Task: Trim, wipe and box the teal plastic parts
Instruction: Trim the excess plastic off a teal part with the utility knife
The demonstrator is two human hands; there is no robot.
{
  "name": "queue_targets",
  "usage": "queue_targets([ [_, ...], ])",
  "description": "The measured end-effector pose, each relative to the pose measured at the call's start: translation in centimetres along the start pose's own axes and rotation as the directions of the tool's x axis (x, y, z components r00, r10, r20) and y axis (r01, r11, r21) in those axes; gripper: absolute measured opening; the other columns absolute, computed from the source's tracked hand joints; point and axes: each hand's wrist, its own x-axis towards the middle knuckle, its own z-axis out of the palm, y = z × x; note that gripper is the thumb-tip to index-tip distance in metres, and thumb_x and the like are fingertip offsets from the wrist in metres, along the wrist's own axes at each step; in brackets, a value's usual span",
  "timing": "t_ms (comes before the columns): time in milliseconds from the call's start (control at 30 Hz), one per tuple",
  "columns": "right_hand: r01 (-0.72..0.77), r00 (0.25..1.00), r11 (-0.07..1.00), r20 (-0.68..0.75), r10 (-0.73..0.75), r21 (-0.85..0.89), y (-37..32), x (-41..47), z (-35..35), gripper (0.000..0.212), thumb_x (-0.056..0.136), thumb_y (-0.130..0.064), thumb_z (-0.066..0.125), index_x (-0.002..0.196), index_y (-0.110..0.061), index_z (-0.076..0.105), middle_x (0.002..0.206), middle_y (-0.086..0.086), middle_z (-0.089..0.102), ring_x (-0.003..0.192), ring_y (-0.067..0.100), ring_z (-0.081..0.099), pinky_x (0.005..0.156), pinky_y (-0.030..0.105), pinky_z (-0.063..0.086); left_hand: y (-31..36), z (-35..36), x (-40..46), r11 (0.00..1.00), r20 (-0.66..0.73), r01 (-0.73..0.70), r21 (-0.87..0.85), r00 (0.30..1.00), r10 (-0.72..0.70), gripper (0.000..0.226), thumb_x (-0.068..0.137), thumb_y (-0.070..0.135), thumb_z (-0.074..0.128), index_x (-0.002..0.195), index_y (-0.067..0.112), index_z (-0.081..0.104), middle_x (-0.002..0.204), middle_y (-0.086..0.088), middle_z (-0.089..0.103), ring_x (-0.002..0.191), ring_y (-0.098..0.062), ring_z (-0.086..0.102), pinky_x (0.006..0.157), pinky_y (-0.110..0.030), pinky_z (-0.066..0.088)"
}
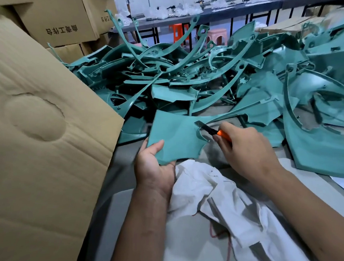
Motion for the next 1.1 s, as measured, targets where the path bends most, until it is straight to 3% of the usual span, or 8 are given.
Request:
queue_targets([
  [133, 0.056, 0.994, 0.988, 0.085, -0.069, 0.145, 0.7, -0.1, -0.6, 0.026, 0.104, -0.045, 0.054, 0.087, -0.026, 0.055, 0.06, -0.008, 0.053, 0.056, 0.017, 0.053, 0.052, 0.031, 0.035, 0.2, -0.5, 0.5, 0.999, -0.025, 0.033, -0.015, 0.999, -0.033, 0.03, 0.097, -0.002, 0.045, 0.113, 0.01, 0.068, 0.111, -0.021, 0.075, 0.097, -0.043, 0.073, 0.084, -0.058, 0.058],
  [233, 0.09, 0.994, 0.95, 0.027, -0.103, 0.3, 1.0, -0.3, -1.2, 0.028, 0.103, -0.046, 0.052, 0.082, -0.027, 0.057, 0.059, -0.01, 0.056, 0.051, 0.009, 0.051, 0.051, 0.027, 0.034, 0.7, -1.0, 1.1, 0.999, -0.044, 0.03, -0.045, 0.999, -0.032, 0.03, 0.096, -0.001, 0.046, 0.119, 0.005, 0.066, 0.107, -0.021, 0.076, 0.096, -0.042, 0.073, 0.09, -0.062, 0.055],
  [300, 0.125, 0.992, 0.958, -0.041, -0.119, 0.258, 0.7, -0.4, -1.2, 0.029, 0.103, -0.044, 0.052, 0.08, -0.026, 0.054, 0.057, -0.01, 0.052, 0.051, 0.007, 0.049, 0.05, 0.028, 0.031, 0.8, -1.1, 1.3, 0.997, -0.046, 0.039, -0.066, 0.998, -0.042, 0.03, 0.096, -0.001, 0.048, 0.12, 0.003, 0.065, 0.109, -0.022, 0.075, 0.101, -0.043, 0.071, 0.098, -0.063, 0.051],
  [467, 0.172, 0.985, 0.956, -0.05, -0.165, 0.235, 0.7, -0.3, -1.1, 0.029, 0.105, -0.046, 0.049, 0.086, -0.024, 0.052, 0.061, -0.008, 0.052, 0.057, 0.017, 0.053, 0.056, 0.035, 0.043, 0.7, -0.9, 0.9, 0.99, -0.056, 0.097, -0.103, 0.993, -0.103, 0.024, 0.095, 0.0, 0.051, 0.114, -0.001, 0.065, 0.109, -0.024, 0.075, 0.1, -0.043, 0.072, 0.101, -0.062, 0.05],
  [700, 0.242, 0.97, 0.939, -0.09, -0.227, 0.245, 1.2, -0.2, -1.4, 0.029, 0.107, -0.047, 0.047, 0.088, -0.025, 0.052, 0.062, -0.01, 0.052, 0.056, 0.011, 0.051, 0.054, 0.035, 0.044, 1.1, -0.9, 1.2, 0.995, -0.09, 0.072, -0.071, 0.993, -0.079, 0.019, 0.095, -0.002, 0.05, 0.104, -0.004, 0.066, 0.103, -0.023, 0.075, 0.084, -0.037, 0.076, 0.091, -0.053, 0.057],
  [833, 0.254, 0.967, 0.949, -0.042, -0.251, 0.188, 1.2, -0.1, -1.1, 0.027, 0.107, -0.051, 0.044, 0.095, -0.029, 0.054, 0.068, -0.016, 0.053, 0.061, 0.01, 0.053, 0.06, 0.038, 0.05, 1.3, -1.1, 1.2, 0.996, -0.094, 0.067, -0.056, 0.993, -0.072, 0.02, 0.095, -0.001, 0.049, 0.104, -0.004, 0.066, 0.094, -0.021, 0.077, 0.076, -0.036, 0.077, 0.082, -0.051, 0.06],
  [967, 0.294, 0.954, 0.936, 0.008, -0.301, 0.196, 2.0, 0.2, -1.2, 0.026, 0.105, -0.056, 0.043, 0.104, -0.036, 0.06, 0.066, -0.019, 0.055, 0.059, -0.002, 0.053, 0.056, 0.036, 0.051, 1.5, -1.0, 1.0, 1.0, -0.114, 0.022, 0.004, 0.993, -0.022, 0.025, 0.094, -0.003, 0.048, 0.11, -0.003, 0.067, 0.095, -0.019, 0.077, 0.084, -0.037, 0.075, 0.076, -0.046, 0.062],
  [1100, 0.314, 0.938, 0.929, 0.087, -0.335, 0.194, 2.4, 0.2, -1.3, 0.034, 0.098, -0.064, 0.04, 0.106, -0.037, 0.06, 0.07, -0.021, 0.059, 0.061, -0.001, 0.055, 0.055, 0.03, 0.047, 1.7, -1.0, 0.8, 0.999, -0.163, -0.009, 0.04, 0.987, 0.015, 0.022, 0.091, -0.005, 0.05, 0.104, -0.001, 0.068, 0.092, -0.017, 0.077, 0.078, -0.034, 0.075, 0.068, -0.042, 0.064],
])
